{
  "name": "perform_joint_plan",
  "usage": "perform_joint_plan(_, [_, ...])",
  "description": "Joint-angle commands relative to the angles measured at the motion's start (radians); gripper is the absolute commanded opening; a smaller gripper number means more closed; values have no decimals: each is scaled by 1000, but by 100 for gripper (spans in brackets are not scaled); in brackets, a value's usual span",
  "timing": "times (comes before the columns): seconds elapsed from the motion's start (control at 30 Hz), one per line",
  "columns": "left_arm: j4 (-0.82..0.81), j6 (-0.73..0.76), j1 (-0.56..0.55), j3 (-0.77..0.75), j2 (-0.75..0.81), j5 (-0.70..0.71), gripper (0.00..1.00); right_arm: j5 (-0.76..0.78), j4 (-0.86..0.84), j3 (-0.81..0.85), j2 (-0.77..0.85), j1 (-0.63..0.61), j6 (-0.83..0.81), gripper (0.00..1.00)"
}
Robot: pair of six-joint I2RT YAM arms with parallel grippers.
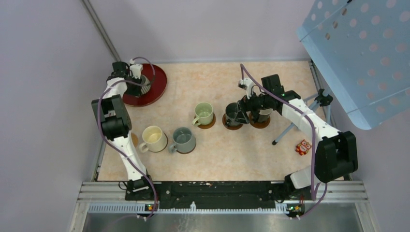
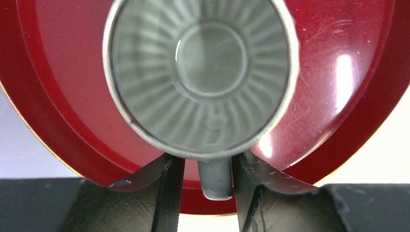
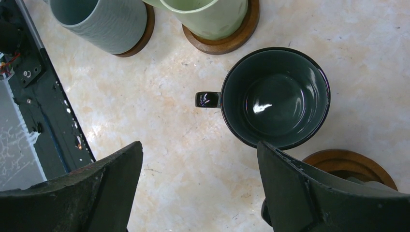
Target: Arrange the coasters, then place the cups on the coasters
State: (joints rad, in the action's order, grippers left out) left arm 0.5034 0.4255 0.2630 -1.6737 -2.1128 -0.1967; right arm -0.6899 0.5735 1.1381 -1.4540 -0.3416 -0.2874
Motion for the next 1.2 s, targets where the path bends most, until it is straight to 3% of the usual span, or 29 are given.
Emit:
perform_joint_plan(0.0, [25, -7, 2, -86, -47, -9, 46, -13, 2, -1, 35, 9, -21, 87])
perform_joint_plan(0.3, [36, -21, 2, -159, -113, 9, 43, -11, 5, 6, 37, 8, -19, 87])
perform_joint_plan(0.6, [5, 1, 15, -81, -12, -40, 0, -5, 13, 1, 38, 8, -26, 87])
perform_joint_plan(0.8, [17, 16, 88, -26, 114, -171, 0, 9, 1, -18, 48, 8, -31, 87])
perform_joint_plan(0.97, [112, 123, 165, 23, 227, -364, 0, 94, -98, -56, 81, 8, 6, 88])
perform_joint_plan(1.17, [183, 240, 260, 147, 377, -429, 0, 87, -66, -14, 60, 8, 22, 88])
